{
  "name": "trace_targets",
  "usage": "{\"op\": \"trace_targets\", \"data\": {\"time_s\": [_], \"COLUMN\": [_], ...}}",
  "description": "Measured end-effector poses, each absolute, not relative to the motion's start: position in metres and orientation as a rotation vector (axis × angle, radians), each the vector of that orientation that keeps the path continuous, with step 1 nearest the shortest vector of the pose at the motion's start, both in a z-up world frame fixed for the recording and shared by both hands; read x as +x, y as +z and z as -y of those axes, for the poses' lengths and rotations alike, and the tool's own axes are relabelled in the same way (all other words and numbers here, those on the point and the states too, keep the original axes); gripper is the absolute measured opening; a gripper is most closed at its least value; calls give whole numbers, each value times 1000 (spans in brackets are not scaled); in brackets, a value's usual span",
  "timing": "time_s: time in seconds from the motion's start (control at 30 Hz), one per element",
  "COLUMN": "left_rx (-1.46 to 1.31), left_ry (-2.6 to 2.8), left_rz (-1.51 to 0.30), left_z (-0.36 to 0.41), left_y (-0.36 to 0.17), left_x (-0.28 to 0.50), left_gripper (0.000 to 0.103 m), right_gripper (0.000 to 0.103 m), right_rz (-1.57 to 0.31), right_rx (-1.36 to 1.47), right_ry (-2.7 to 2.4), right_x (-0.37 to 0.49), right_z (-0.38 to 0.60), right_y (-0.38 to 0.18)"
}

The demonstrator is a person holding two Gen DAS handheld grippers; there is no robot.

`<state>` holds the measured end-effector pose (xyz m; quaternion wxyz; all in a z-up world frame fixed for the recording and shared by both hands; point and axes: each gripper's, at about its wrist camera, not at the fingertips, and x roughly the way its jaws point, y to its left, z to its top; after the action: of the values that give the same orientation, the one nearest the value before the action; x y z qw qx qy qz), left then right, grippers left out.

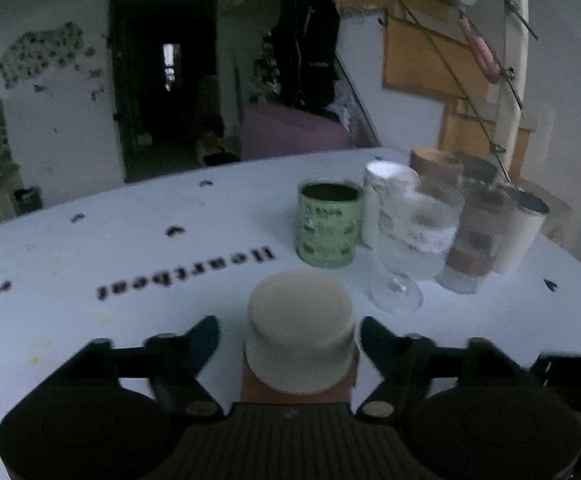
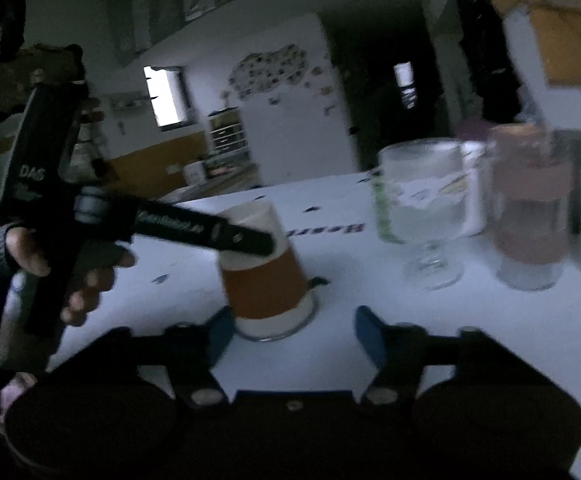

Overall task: Flip cup upright
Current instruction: 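Lift the cup with the left gripper and rotate it onto its side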

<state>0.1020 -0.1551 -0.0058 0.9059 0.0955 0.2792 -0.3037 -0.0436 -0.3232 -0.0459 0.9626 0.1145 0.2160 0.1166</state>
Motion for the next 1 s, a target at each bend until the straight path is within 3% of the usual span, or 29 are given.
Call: {"op": "trace_targets", "data": {"time_s": [0.2,0.27,0.4,0.63,0.93,1.0], "left_rx": [180,167,135,67,-68,-99], "left_ry": [-651,-654,-688,-711,-711,-711], "left_rz": [-559,-559,-611,-583,-562,-566], "left_z": [164,166,165,127,61,52], "left_y": [10,10,6,8,-5,-11], "left_x": [110,116,125,106,69,64], "left_gripper": [80,77,56,56,55,55], "right_gripper": [26,21,17,10,16,24], "right_rz": [-513,-527,-560,-592,-585,-577], "right_rx": [252,246,239,263,291,305], "right_ry": [333,378,450,406,331,312], "right_x": [-13,-3,17,25,18,16], "right_z": [308,300,284,278,289,293], "right_y": [-55,-57,-66,-75,-69,-66]}}
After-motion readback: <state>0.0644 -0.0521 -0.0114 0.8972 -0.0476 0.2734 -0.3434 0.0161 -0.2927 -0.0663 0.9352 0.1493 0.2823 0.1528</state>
